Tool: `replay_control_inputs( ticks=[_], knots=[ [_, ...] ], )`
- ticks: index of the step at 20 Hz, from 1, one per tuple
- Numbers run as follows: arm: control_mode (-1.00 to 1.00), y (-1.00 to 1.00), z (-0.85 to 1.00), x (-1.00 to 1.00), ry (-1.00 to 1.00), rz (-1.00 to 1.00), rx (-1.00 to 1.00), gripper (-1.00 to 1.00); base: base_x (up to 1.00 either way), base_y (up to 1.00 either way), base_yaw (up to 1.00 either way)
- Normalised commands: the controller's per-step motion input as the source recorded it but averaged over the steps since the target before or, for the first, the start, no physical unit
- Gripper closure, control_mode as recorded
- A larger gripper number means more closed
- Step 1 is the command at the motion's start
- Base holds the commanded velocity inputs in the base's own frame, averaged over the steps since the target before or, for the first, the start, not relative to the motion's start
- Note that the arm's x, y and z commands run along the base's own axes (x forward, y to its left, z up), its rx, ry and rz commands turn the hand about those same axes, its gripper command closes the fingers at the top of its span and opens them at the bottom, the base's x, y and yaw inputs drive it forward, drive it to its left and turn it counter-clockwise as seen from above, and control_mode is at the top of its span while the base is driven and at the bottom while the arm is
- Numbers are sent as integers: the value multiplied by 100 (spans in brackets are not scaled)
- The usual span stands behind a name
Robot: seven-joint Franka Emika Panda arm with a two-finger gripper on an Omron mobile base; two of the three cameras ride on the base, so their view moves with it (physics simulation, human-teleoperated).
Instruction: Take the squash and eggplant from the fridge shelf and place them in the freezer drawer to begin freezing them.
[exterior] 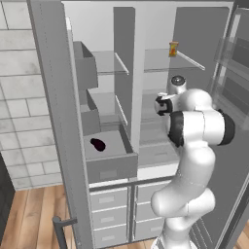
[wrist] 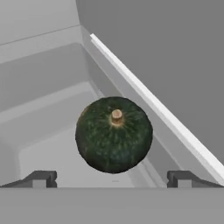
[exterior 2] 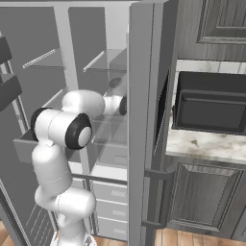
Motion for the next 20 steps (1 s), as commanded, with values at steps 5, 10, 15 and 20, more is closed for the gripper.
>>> replay_control_inputs(
  ticks=[5,10,15,20],
  knots=[
    [-100,-16,-22,45,0,0,0,-100,0,0,0],
    [-100,-13,-25,35,0,0,0,-100,0,0,0],
    [-100,-12,-21,27,0,0,0,-100,0,0,0],
    [-100,-6,-9,5,0,0,0,100,0,0,0]
  ],
)
